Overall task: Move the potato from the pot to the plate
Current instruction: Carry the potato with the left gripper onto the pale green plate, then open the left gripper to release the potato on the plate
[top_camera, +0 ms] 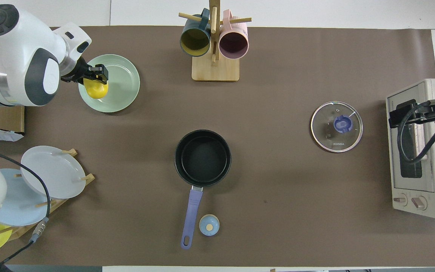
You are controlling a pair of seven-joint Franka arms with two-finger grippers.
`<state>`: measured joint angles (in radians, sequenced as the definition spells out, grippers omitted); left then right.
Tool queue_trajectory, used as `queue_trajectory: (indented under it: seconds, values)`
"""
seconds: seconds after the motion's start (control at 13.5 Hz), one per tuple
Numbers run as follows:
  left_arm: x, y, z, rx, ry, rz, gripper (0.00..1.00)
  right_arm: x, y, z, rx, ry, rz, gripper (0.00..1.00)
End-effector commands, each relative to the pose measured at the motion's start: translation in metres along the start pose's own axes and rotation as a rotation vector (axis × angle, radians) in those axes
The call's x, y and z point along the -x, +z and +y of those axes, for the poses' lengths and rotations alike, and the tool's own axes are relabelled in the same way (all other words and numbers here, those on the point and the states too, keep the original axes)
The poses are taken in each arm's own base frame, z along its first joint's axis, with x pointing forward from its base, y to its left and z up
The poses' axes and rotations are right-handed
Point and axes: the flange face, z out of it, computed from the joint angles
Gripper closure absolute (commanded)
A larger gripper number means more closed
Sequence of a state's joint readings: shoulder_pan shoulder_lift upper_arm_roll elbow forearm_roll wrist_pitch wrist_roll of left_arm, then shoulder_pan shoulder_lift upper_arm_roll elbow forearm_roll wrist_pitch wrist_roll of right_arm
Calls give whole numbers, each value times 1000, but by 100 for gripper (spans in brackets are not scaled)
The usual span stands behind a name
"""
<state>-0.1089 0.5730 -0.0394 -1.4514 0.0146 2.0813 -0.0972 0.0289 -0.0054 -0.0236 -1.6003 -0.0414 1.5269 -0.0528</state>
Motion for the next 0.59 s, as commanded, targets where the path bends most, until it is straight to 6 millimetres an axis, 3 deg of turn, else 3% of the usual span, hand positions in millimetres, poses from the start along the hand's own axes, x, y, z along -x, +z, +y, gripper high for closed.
queue_trajectory:
  seconds: [0.0,0.3,0.37,0.44,0.52]
  values:
    - [-9,10,-2,-12,22,40,100,5,-1,9,-21,34,12,0]
    - [0,27,0,-11,28,47,98,3,1,12,-20,36,7,0]
    - [0,27,0,-13,33,43,53,3,4,11,-20,37,1,0]
    - [1,27,-2,-15,43,35,1,4,5,10,-20,35,-7,0]
    - [0,23,-3,-15,40,25,0,4,4,10,-20,36,-2,0]
